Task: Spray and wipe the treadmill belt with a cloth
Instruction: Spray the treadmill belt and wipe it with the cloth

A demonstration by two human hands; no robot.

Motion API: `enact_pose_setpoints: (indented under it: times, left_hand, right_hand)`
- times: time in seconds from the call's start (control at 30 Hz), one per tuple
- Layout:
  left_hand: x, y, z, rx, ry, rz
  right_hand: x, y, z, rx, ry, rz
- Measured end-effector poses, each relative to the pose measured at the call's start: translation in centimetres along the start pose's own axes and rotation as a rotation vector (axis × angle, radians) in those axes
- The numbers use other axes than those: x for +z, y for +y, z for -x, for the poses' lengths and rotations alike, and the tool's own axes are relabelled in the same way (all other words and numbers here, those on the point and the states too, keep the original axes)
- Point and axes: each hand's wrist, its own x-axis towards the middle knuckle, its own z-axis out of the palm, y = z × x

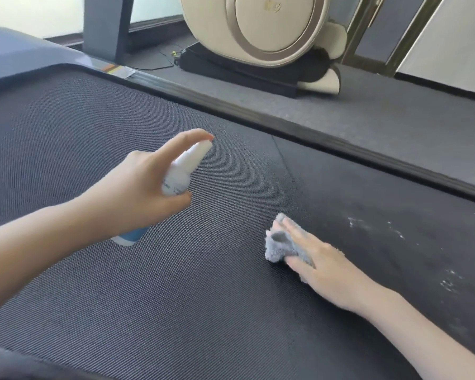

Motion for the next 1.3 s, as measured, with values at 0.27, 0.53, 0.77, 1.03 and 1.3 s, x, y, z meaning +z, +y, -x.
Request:
enact_pose_setpoints:
  times: [0.27, 0.53, 0.77, 1.03, 1.3]
  left_hand:
    - [0.9, 1.2, 0.5, 0.023, -0.003, 0.02]
    - [1.7, 2.6, 0.0, 0.04, -0.01, 0.011]
    - [1.0, 3.1, 0.4, 0.009, 0.004, 0.027]
    - [1.2, 2.3, 0.6, 0.003, 0.018, 0.028]
    - [2.3, 2.0, -0.2, 0.023, -0.024, 0.037]
  right_hand:
    - [0.7, 4.9, 7.4, 0.203, 0.168, -0.035]
    - [-1.5, 7.9, -1.3, 0.341, 0.356, 0.17]
    - [-2.6, 9.4, -3.7, 0.283, 0.455, 0.254]
    - [-2.6, 9.7, -3.6, 0.112, 0.283, 0.302]
    - [-2.8, 10.0, -5.6, 0.255, 0.326, 0.25]
